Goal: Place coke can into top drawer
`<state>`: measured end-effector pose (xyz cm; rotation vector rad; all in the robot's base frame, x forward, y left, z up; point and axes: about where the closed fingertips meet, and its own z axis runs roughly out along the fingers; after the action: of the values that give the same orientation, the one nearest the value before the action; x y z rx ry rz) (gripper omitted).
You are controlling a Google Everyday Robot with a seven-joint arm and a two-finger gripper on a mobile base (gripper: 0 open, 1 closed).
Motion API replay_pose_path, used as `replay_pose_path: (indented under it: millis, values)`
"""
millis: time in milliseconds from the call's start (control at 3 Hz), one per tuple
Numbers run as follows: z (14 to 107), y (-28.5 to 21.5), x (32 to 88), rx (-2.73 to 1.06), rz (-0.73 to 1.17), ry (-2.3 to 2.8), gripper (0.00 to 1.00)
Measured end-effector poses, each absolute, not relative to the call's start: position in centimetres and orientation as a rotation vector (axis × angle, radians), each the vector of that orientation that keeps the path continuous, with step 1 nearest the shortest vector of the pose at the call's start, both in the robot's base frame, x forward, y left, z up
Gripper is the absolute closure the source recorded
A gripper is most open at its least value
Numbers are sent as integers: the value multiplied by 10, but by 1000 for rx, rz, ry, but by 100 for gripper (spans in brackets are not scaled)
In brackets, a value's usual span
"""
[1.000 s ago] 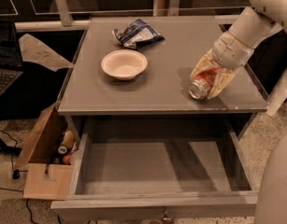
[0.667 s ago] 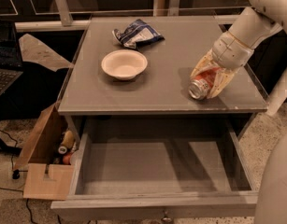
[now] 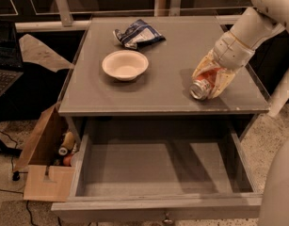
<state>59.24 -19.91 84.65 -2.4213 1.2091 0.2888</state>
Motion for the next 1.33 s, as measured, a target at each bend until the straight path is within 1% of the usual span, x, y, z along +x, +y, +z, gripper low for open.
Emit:
replay_pose_path:
  millis: [667, 1333]
  values:
    - [876, -194, 545, -2021, 234, 1368, 100]
    - [890, -170, 545, -1746, 304, 1232, 100]
